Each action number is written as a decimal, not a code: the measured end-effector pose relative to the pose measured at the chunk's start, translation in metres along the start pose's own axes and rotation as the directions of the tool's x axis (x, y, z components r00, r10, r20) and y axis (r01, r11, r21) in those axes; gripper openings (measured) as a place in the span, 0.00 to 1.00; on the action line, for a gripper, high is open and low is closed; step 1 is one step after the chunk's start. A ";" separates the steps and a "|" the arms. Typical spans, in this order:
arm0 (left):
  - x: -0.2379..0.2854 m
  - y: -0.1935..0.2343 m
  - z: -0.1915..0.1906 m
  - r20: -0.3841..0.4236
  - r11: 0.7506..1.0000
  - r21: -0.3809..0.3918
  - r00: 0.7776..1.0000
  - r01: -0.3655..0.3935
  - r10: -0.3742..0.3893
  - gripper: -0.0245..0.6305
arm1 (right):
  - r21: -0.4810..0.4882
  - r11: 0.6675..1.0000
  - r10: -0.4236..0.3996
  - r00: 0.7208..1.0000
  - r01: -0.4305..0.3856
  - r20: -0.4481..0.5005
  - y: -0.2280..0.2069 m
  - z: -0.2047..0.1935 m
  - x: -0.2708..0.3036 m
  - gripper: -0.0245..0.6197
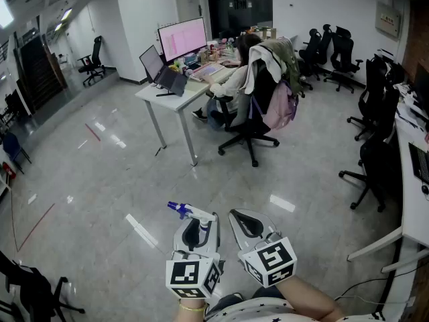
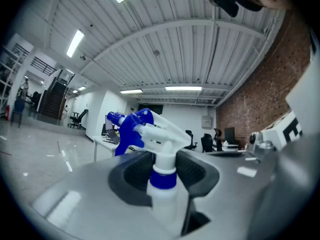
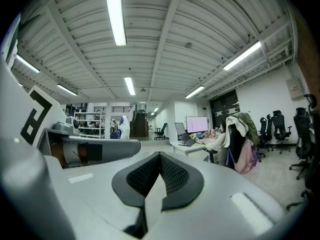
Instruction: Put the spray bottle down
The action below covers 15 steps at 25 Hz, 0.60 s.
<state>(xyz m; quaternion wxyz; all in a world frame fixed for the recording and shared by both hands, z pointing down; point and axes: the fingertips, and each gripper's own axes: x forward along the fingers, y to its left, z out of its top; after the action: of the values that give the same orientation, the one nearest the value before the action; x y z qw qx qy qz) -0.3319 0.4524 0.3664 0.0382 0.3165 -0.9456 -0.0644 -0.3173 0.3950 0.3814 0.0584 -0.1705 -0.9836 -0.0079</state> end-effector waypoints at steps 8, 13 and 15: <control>0.028 -0.030 -0.009 -0.026 0.992 0.017 0.992 0.127 -0.127 0.25 | 0.000 0.990 -0.138 0.990 0.138 -0.008 -0.046 -0.004 -0.019 0.03; 0.057 -0.090 -0.018 -0.046 0.963 -0.009 0.962 0.271 -0.271 0.25 | 0.018 0.956 -0.292 0.956 0.292 -0.014 -0.102 -0.012 -0.061 0.03; 0.070 -0.123 -0.022 -0.058 0.945 -0.008 0.943 0.327 -0.326 0.25 | 0.030 0.939 -0.343 0.939 0.344 -0.013 -0.129 -0.015 -0.083 0.03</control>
<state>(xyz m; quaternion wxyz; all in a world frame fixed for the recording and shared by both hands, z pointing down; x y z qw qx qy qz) -0.3119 0.3107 0.3725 0.0544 0.4705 -0.8787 -0.0599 -0.2819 0.2452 0.3871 0.0624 0.0046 -0.9980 -0.0030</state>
